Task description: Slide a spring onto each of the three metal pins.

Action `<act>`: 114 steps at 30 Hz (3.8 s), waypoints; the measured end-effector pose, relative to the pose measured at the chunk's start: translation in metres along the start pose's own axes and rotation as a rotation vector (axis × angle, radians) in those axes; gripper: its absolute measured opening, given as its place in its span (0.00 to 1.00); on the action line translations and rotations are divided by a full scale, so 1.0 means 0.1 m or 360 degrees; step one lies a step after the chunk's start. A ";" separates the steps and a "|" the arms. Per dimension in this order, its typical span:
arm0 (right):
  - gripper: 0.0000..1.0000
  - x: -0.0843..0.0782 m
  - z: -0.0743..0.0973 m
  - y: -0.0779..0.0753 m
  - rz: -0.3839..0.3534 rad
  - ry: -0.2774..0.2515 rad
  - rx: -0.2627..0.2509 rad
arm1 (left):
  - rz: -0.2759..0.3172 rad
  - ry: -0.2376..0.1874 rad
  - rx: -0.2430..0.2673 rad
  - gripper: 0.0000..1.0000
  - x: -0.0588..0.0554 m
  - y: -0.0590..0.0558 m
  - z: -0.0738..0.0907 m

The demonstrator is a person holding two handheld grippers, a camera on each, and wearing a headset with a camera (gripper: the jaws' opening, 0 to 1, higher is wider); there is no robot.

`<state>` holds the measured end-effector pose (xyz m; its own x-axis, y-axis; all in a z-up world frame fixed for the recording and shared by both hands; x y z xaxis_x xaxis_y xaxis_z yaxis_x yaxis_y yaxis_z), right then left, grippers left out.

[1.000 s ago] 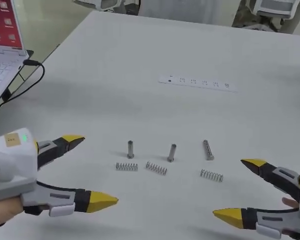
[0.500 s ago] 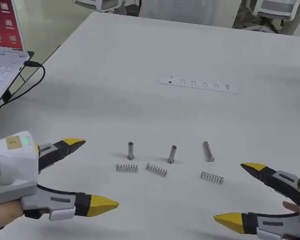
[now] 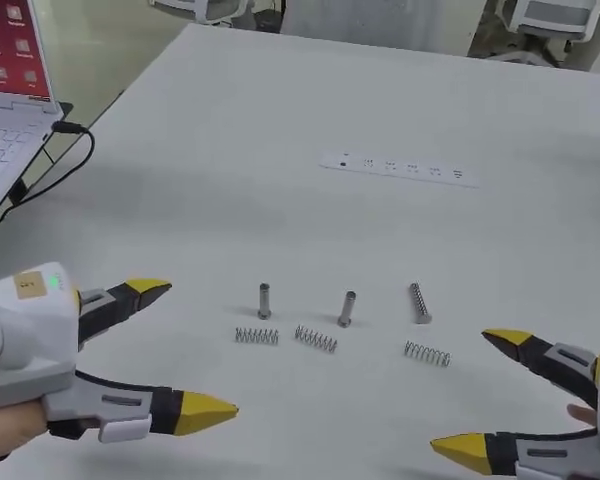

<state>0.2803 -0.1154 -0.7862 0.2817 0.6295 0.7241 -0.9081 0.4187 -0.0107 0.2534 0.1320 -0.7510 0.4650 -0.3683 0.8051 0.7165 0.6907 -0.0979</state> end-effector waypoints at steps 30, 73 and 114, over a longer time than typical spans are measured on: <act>0.72 0.47 -0.23 -0.61 -0.0098 0.0164 -0.0066 | 0.0019 -0.0001 0.0007 0.98 0.00 0.04 -0.02; 0.16 0.28 -0.89 -1.23 -0.0788 0.0579 -0.0099 | 0.0057 0.0015 0.0006 0.93 -0.08 0.06 -0.06; 0.06 0.13 -0.97 -1.18 -0.0932 0.0753 -0.0199 | 0.0078 0.0019 0.0018 0.91 -0.12 0.09 -0.02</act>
<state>0.4211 -0.0925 -0.8423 0.8348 0.4835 0.2633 -0.5357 0.8238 0.1854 0.2555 0.1418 -0.7623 0.5056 -0.3409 0.7926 0.6867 0.7151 -0.1304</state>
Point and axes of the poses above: the centre of the closed fingertips' face, and the gripper's own axes: z roughly backward along the fingers, y roughly to its left, x roughly out of its top, the point moved 1 cm from there along z, roughly backward along the fingers, and after that the axes turned 14 degrees about y, right-handed, at the moved point
